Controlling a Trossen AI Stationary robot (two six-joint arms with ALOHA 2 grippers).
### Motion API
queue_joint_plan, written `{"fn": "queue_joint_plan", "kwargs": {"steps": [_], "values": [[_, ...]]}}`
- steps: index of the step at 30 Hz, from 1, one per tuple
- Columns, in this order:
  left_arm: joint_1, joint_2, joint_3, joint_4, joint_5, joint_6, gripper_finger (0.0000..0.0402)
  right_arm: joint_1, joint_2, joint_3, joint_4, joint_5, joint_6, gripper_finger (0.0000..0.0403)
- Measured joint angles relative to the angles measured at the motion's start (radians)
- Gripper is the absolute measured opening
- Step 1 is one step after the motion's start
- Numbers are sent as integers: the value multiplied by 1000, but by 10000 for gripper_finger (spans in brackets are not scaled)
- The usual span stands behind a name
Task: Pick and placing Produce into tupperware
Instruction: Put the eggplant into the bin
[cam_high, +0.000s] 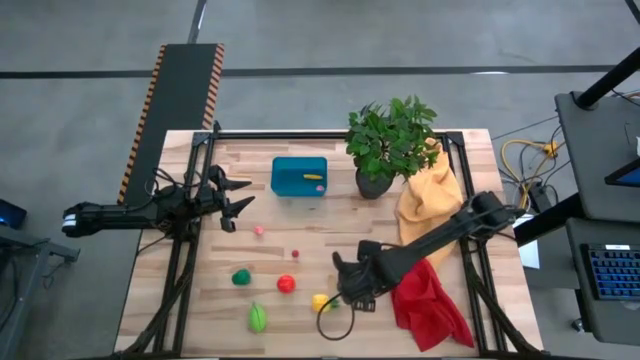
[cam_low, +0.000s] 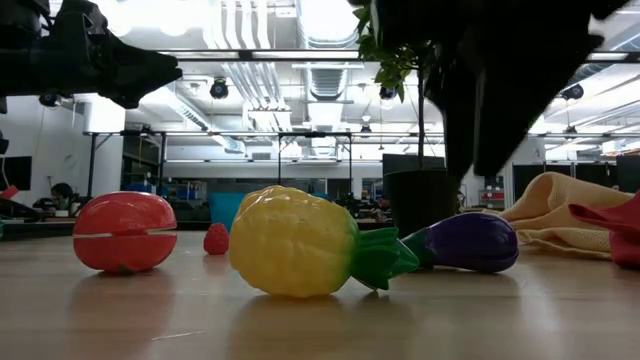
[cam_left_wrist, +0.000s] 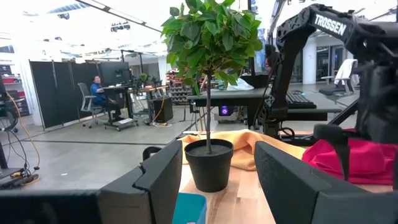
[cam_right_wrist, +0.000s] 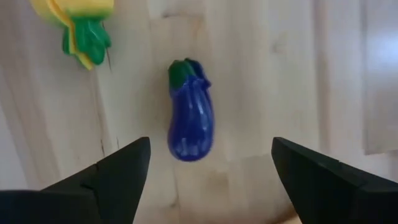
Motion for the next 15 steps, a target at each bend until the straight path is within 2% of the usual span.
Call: {"fn": "queue_joint_plan", "kwargs": {"steps": [15], "values": [[0,0,0,0,0,-2,187,-1,122,0,56,-14,-24,326]]}}
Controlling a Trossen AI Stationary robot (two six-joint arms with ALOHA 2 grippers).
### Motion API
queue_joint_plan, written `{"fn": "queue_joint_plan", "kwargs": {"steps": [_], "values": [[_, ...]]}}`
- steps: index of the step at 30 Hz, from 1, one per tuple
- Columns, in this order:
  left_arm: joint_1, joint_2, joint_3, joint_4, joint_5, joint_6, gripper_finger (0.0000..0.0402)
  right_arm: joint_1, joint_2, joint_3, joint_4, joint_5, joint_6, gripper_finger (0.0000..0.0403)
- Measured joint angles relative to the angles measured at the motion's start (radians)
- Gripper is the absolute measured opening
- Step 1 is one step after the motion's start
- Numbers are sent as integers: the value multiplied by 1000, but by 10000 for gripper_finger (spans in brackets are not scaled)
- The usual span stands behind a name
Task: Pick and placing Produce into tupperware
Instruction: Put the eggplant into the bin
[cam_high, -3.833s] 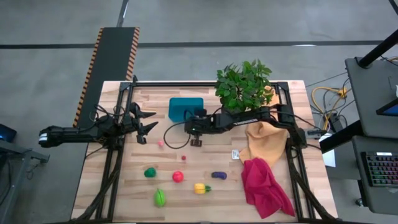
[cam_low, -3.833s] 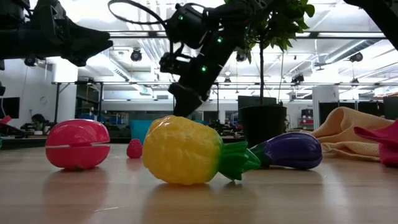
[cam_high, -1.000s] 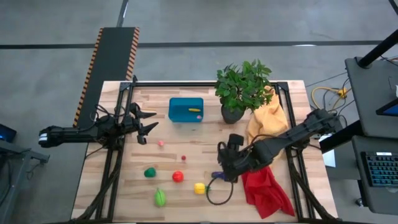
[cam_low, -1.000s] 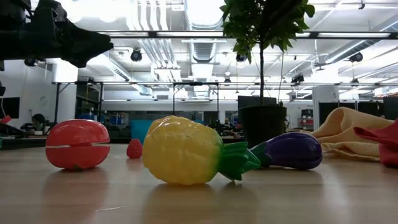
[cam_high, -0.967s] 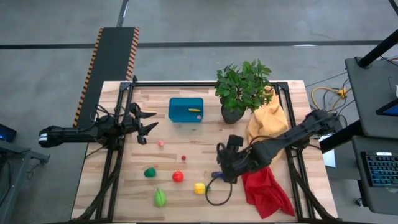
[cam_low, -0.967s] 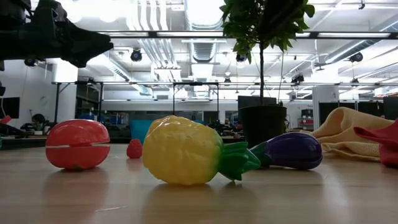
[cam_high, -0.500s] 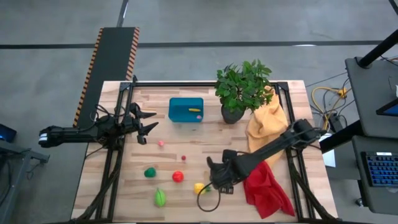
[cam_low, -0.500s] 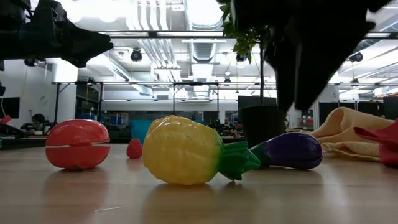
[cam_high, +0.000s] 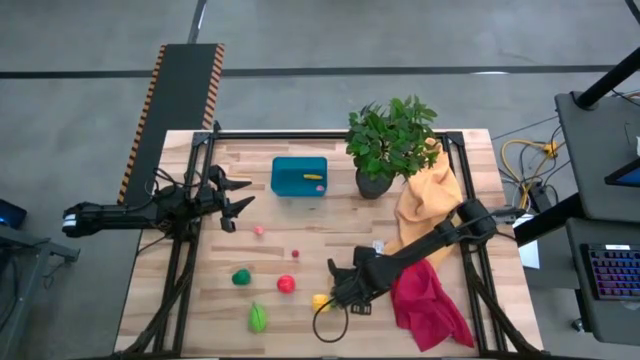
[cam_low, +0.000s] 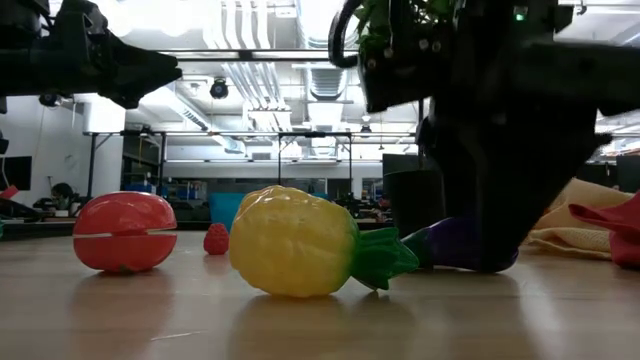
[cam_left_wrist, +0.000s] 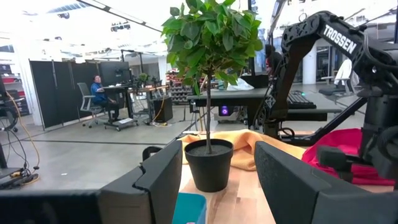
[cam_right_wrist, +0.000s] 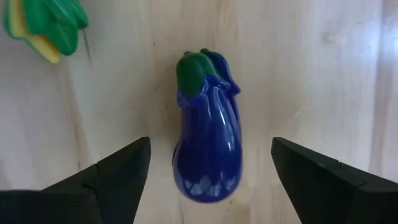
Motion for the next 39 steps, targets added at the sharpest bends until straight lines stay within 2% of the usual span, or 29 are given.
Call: {"fn": "queue_joint_plan", "kwargs": {"steps": [15,29,39], "values": [[0,1,0,0,0,1,187,-2,15,-6,23,-1,-38,316],[0,2,0,0,0,1,187,-6,17,-6,33,-11,-42,190],[0,2,0,0,0,1,187,-9,17,-7,20,17,-45,149]]}}
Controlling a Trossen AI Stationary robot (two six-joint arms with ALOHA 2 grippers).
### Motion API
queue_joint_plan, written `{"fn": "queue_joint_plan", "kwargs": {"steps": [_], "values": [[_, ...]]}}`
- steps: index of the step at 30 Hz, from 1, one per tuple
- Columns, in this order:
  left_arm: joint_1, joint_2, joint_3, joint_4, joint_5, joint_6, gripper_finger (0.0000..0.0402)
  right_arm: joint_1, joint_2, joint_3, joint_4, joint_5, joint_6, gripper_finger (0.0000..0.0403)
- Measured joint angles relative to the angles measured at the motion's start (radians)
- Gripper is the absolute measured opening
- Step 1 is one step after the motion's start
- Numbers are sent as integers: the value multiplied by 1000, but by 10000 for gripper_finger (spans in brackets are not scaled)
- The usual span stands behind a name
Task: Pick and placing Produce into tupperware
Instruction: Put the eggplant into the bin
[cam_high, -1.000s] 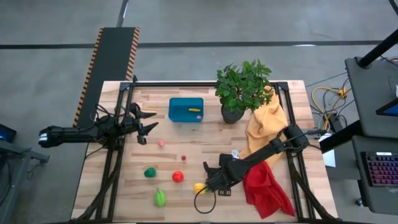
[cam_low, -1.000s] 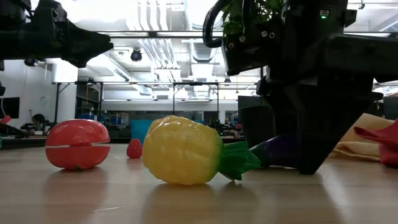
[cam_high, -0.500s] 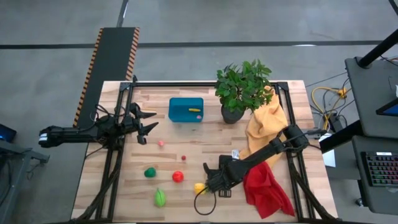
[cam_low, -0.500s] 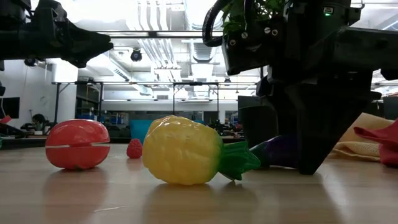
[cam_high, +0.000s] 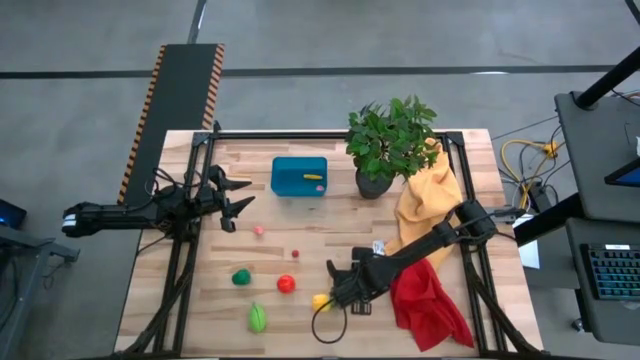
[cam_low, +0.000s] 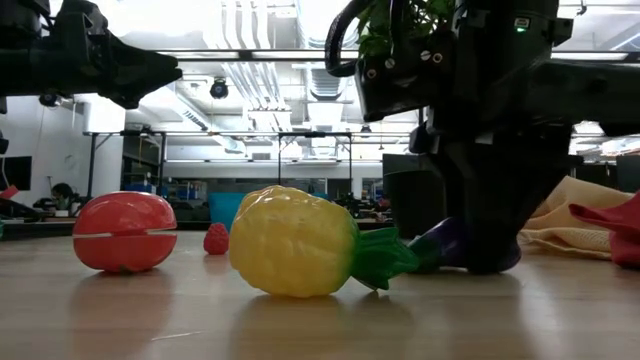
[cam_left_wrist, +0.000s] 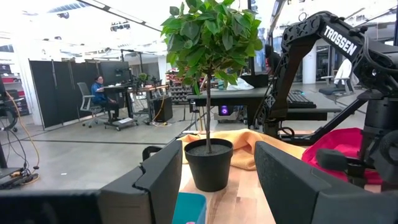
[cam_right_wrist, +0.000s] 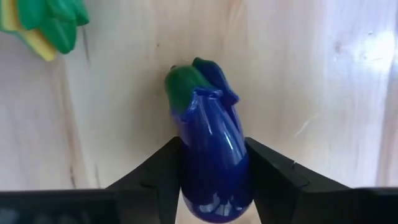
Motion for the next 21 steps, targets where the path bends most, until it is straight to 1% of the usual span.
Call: {"fn": "queue_joint_plan", "kwargs": {"steps": [12,21], "values": [[0,0,0,0,0,0,187,-23,-5,5,-16,0,-11,148],[0,0,0,0,0,0,187,-56,-23,8,-12,33,-10,148]]}}
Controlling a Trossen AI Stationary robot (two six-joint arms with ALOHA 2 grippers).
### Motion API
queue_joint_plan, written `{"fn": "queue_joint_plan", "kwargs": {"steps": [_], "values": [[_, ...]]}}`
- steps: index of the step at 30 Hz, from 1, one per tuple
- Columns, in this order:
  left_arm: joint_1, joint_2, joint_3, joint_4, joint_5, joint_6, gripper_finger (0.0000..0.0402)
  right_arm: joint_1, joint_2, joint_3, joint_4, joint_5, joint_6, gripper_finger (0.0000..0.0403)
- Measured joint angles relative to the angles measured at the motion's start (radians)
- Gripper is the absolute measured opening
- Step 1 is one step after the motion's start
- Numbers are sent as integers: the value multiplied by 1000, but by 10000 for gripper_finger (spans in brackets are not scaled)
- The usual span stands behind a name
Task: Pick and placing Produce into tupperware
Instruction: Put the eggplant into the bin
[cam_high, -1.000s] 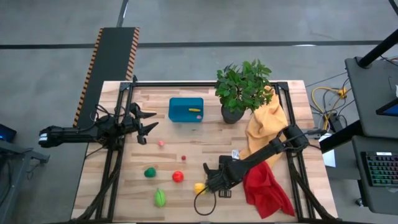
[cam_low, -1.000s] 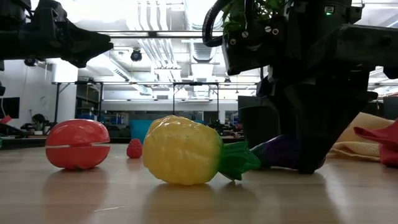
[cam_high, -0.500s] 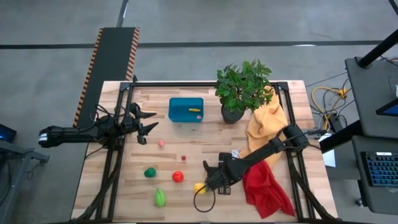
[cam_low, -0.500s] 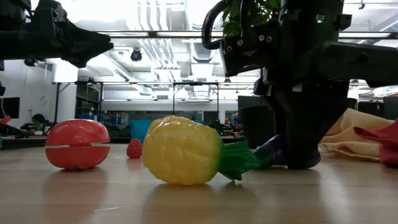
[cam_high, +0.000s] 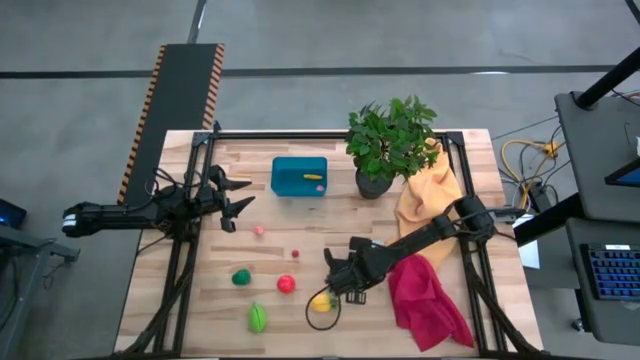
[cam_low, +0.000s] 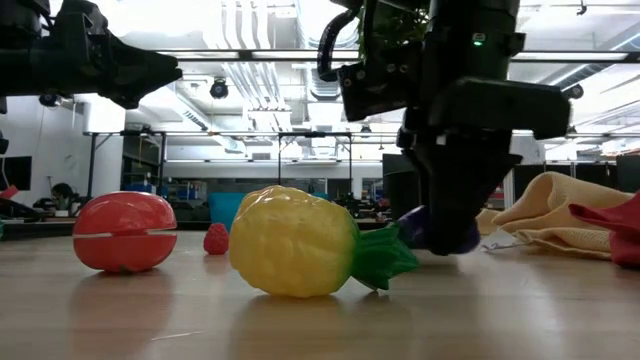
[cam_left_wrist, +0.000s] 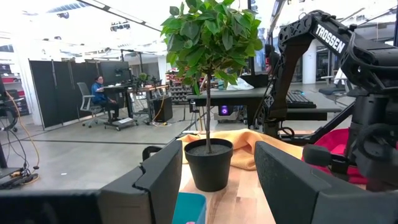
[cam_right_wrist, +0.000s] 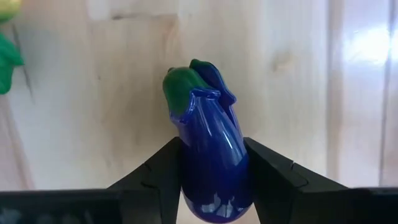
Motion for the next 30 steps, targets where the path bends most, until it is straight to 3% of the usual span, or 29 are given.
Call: {"fn": "queue_joint_plan", "kwargs": {"steps": [7,18,30], "values": [[0,0,0,0,0,0,187,-26,-2,30,8,120,0,148],[0,0,0,0,0,0,187,-90,-3,62,169,442,-55,142],[0,-1,0,1,0,0,187,-225,-3,62,322,564,-119,138]]}}
